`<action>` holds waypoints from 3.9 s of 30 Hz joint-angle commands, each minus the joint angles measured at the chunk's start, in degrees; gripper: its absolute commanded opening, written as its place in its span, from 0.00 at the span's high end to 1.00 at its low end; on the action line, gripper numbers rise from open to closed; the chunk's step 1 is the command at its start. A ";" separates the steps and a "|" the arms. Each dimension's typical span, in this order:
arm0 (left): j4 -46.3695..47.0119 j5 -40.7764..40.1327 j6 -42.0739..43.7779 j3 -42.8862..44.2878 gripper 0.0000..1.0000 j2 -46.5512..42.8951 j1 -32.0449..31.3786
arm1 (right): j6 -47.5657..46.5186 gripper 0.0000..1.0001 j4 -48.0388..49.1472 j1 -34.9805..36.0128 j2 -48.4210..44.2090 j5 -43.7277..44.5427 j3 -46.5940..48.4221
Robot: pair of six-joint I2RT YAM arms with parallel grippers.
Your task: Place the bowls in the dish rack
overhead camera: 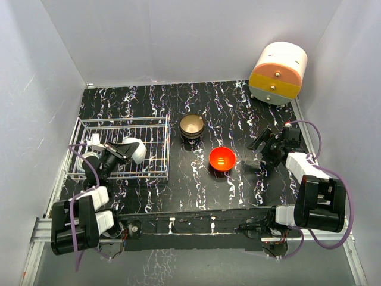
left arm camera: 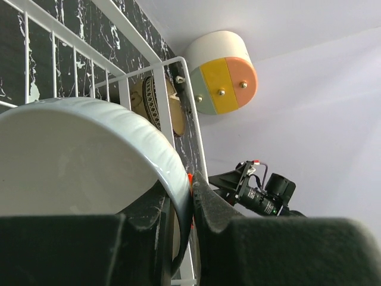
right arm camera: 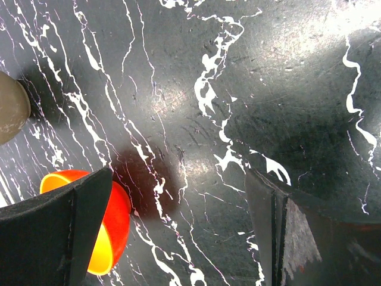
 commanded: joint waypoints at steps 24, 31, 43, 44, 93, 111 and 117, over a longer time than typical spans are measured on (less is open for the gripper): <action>36.38 -6.61 -18.49 20.20 1.00 38.77 -11.18 | -1.19 0.02 2.07 -0.44 0.74 0.92 1.71; 36.46 -6.82 -18.45 20.71 1.00 40.98 -12.06 | -1.30 0.02 2.14 -0.66 0.96 0.83 1.69; 36.62 -6.92 -14.84 13.39 1.00 41.68 -11.93 | -1.30 0.02 2.85 -0.75 0.93 0.19 0.70; 36.48 -6.60 -15.11 13.04 1.00 41.75 -11.51 | -1.30 0.02 2.84 -0.75 0.75 0.21 0.62; 18.57 -0.87 -15.90 10.78 0.39 37.46 -1.84 | -1.06 0.02 2.50 -0.92 0.58 -0.64 1.45; -37.65 -8.12 6.98 27.64 0.19 19.03 -1.84 | -1.03 0.02 2.93 -1.36 0.81 -1.12 1.08; -53.33 -13.11 13.21 32.06 0.15 16.26 -1.84 | -1.06 0.02 3.01 -1.46 0.78 -1.35 0.85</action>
